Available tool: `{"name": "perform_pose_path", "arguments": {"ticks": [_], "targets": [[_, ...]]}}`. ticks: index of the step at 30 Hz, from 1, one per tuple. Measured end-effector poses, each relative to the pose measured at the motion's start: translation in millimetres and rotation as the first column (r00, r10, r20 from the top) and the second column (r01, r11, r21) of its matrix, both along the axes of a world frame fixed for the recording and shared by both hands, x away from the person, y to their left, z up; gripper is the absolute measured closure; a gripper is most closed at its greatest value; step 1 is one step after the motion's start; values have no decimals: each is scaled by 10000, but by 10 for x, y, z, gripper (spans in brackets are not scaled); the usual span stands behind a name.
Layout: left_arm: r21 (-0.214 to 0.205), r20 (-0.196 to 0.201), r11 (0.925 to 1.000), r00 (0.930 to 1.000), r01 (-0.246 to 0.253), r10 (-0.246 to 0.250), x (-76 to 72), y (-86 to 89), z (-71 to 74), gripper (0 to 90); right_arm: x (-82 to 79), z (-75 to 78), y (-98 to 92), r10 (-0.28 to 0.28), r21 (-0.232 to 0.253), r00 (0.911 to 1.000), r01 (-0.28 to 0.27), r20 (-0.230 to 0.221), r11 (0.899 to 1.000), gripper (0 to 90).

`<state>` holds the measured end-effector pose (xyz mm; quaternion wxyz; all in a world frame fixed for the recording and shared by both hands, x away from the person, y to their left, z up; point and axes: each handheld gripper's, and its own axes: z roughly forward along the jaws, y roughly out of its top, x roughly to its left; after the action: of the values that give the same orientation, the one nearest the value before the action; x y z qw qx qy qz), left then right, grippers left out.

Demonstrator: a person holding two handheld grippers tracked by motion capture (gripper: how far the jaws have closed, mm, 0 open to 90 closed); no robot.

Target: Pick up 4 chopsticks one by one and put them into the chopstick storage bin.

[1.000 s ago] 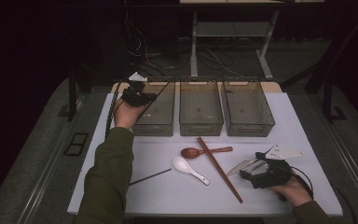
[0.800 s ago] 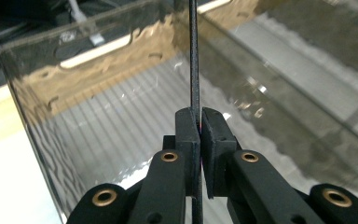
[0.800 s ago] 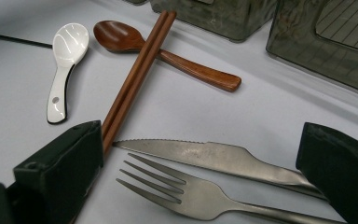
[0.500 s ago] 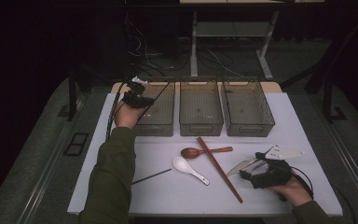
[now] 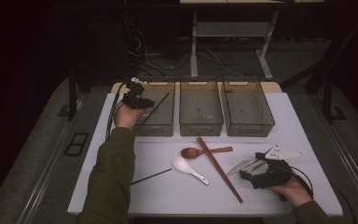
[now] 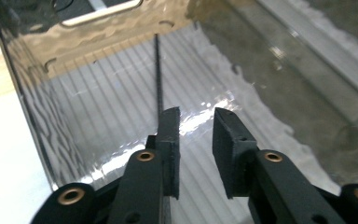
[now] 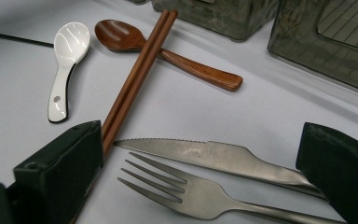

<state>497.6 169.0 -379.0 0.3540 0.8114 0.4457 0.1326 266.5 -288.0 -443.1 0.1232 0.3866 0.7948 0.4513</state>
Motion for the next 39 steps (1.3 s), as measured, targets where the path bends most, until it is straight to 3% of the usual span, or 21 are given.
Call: {"name": "perform_pose_path", "arguments": {"ticks": [1,9,20,22,29,39], "targets": [[-1,77,9999,9999,111,-111,-12,-5,17,643,-1,1,-1,7,-2,10000,-7,7,10000,5],[-334,441,9947,9944,976,-961,-141,-32,139,526,-1,2,-2,0,0,10000,0,1,10000,5],[-557,983,9744,9724,2178,-2117,-473,-44,232,373,-5,4,-4,19,23,10000,-19,35,10000,5],[-412,1122,9745,9702,2204,-2147,-549,-42,242,353,-5,4,-5,17,27,10000,-17,38,10000,5],[-280,1315,9645,9575,2626,-2569,-786,-17,243,302,-7,-1,6,16,-58,10000,-16,25,10000,5],[-389,1420,9534,9461,2992,-2911,-1053,-8,241,275,-10,2,-2,-59,-90,10000,60,71,9999,5]]}}
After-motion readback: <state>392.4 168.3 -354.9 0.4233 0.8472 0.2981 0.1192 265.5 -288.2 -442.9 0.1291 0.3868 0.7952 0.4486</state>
